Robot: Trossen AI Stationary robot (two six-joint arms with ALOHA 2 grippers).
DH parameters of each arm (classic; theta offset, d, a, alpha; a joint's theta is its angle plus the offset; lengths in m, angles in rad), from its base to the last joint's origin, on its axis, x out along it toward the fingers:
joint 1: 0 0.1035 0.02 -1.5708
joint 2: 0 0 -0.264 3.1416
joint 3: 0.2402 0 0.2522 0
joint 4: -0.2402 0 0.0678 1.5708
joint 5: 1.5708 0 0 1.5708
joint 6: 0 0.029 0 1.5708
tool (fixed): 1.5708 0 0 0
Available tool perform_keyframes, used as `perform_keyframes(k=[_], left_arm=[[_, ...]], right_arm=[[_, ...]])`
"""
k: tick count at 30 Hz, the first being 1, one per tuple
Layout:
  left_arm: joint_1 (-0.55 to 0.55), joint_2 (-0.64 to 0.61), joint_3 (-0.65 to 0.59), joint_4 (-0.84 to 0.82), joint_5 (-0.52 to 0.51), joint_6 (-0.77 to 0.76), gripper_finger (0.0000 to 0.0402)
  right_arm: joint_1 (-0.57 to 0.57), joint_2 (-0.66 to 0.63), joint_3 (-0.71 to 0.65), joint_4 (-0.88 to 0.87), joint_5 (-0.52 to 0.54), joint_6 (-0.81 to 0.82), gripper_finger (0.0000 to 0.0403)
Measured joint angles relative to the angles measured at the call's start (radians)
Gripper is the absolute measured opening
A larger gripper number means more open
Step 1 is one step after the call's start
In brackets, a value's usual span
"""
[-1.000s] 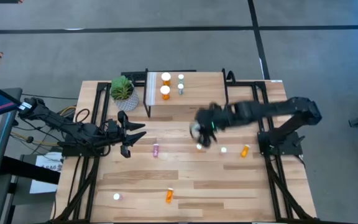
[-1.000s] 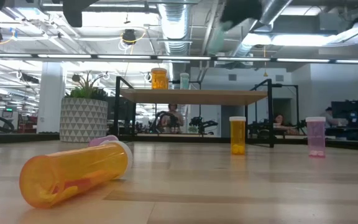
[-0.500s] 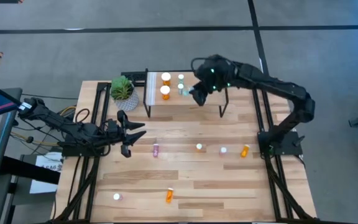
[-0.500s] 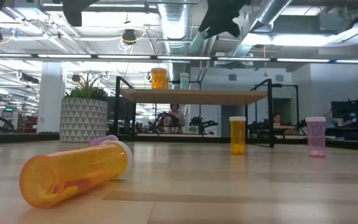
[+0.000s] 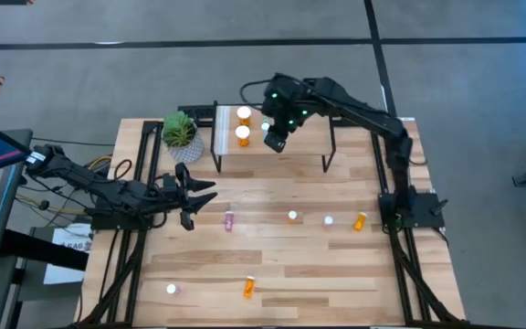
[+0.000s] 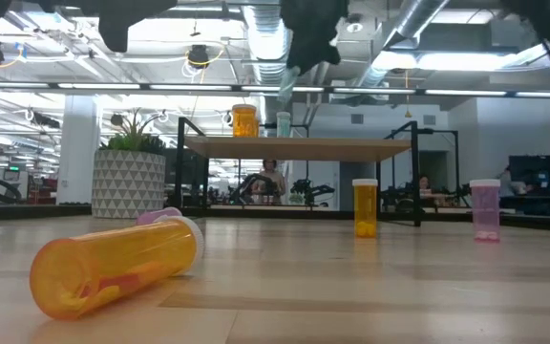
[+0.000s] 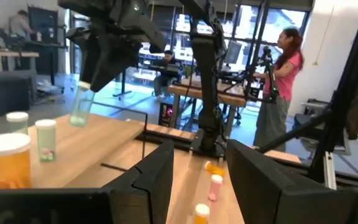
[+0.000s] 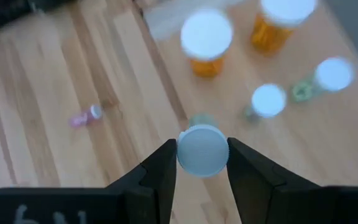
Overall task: Pick and place medicine bottles onto shelf by color
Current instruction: Put the blue pill bottle on the shelf aligned with the other blue pill bottles
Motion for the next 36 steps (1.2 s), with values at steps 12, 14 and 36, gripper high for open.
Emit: perform_keyframes(k=[12,14,36], left_arm=[[0.0,0.0,0.0,-0.016,0.014,-0.029,0.0139],[0.0,0.0,0.0,-0.018,0.014,-0.03,0.0139],[0.0,0.0,0.0,-0.019,0.012,-0.03,0.0139]], right_arm=[[-0.015,0.138,0.056,-0.065,-0.011,-0.041,0.0153],[-0.016,0.151,0.056,-0.065,-0.012,-0.045,0.0153],[-0.029,0.162,0.056,-0.029,-0.008,-0.07,0.017]])
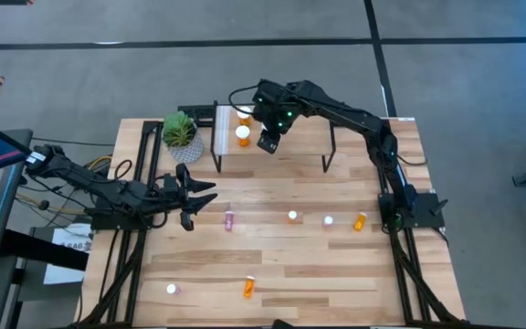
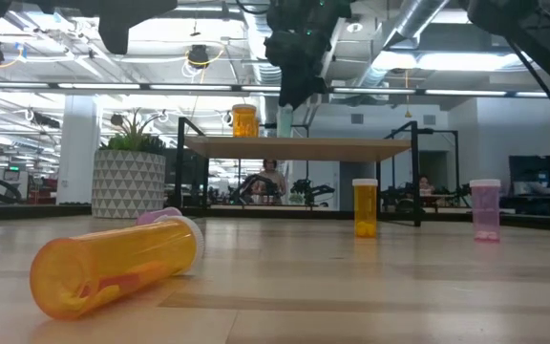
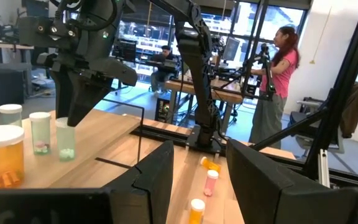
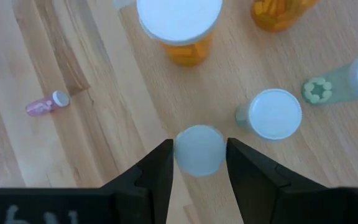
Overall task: Pick and place medicine bottles onto shelf by color
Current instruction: Put the blue pill bottle on the shelf aligned with the other blue pill bottles
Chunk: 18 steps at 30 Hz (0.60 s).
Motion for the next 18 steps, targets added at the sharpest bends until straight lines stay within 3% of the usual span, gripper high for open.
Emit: perform_keyframes(k=[18], left_arm=[[0.0,0.0,0.0,0.0,-0.001,0.0,0.0139]], right_arm=[[0.0,-0.001,0.0,0.022,0.004,0.0,0.0176]])
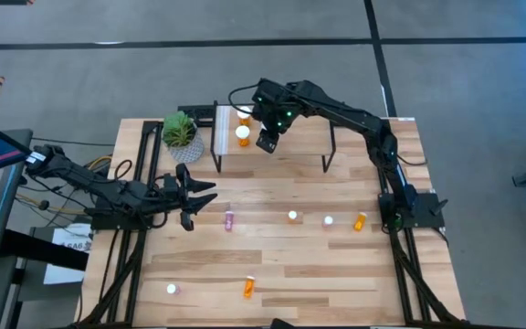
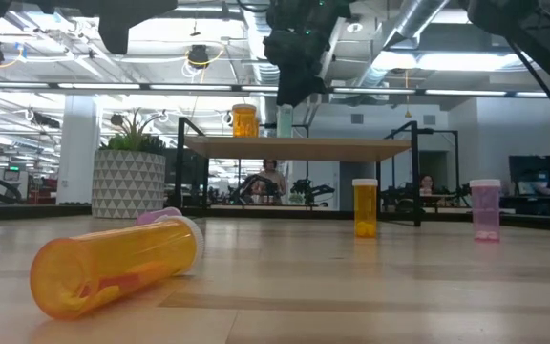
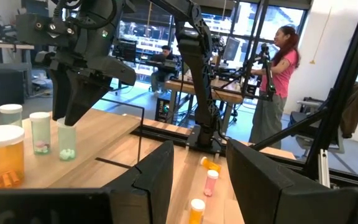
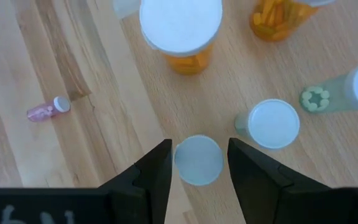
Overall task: Pick and place medicine bottles onto shelf by color
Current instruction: Put the blue pill bottle on the shelf aligned with the other blue pill bottles
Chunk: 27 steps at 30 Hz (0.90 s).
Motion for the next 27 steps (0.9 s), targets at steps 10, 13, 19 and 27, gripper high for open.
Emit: perform_keyframes(k=[10,13,19,27], left_arm=[[0.0,0.0,0.0,0.0,0.0,0.0,0.0139],[0.0,0.0,0.0,0.0,0.0,0.0,0.0139],[0.0,0.0,0.0,0.0,0.0,0.0,0.0139],[0.0,0.0,0.0,0.0,0.0,0.0,0.0139]], right_arm=[[0.0,0.0,0.0,0.002,0.0,-0.001,0.0154],[0.0,-0.001,0.0,0.001,0.0,0.002,0.0152],[0.0,-0.001,0.0,-0.032,-0.005,0.001,0.017],[0.0,-0.001,-0.001,-0.03,0.015,0.0,0.0192]])
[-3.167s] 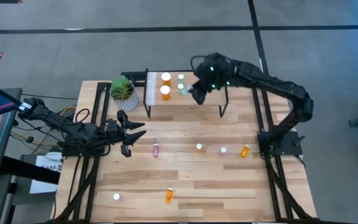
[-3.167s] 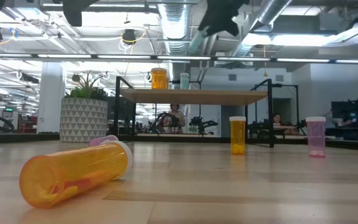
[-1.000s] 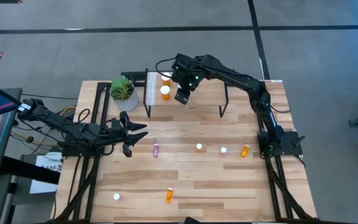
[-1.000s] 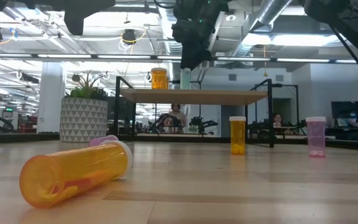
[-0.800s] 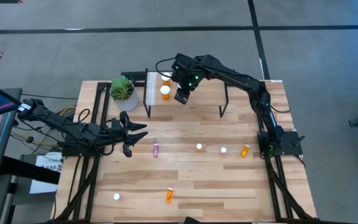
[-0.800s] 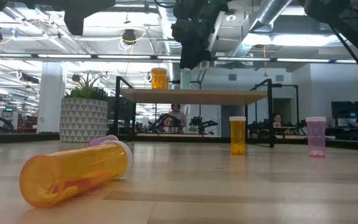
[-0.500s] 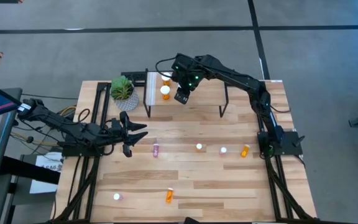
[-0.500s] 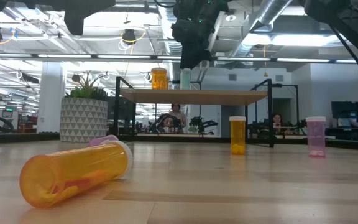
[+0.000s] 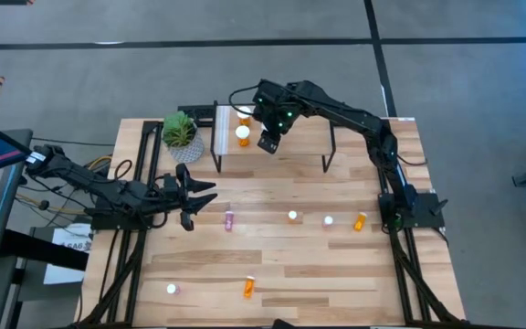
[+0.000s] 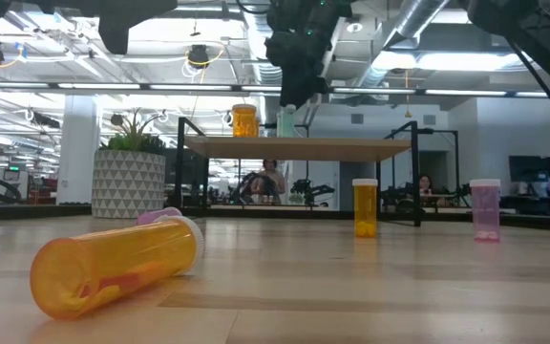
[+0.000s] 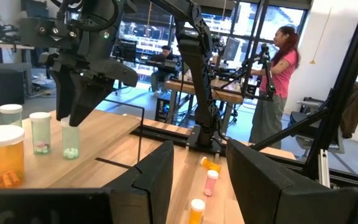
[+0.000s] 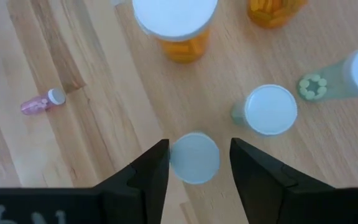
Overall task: Pick and place medicine bottles onto shelf by color
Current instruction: Put the blue pill bottle on the shelf aligned with the other blue pill bottles
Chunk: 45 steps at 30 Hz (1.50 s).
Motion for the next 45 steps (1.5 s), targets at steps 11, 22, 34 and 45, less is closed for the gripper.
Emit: perform_keyframes(k=[11,22,34,45], left_arm=[[0.0,0.0,0.0,0.0,0.0,0.0,0.0139],[0.0,0.0,0.0,0.0,0.0,0.0,0.0139],[0.0,0.0,0.0,0.0,0.0,0.0,0.0139],[0.0,0.0,0.0,0.0,0.0,-0.001,0.0139]], right_arm=[[0.0,0.0,0.0,0.005,0.025,-0.004,0.015],[0.0,0.0,0.0,0.055,0.026,-0.003,0.0137],[0.016,0.0,0.0,0.047,0.024,0.001,0.0141],[0.021,0.0,0.0,0.05,0.023,0.001,0.0142]])
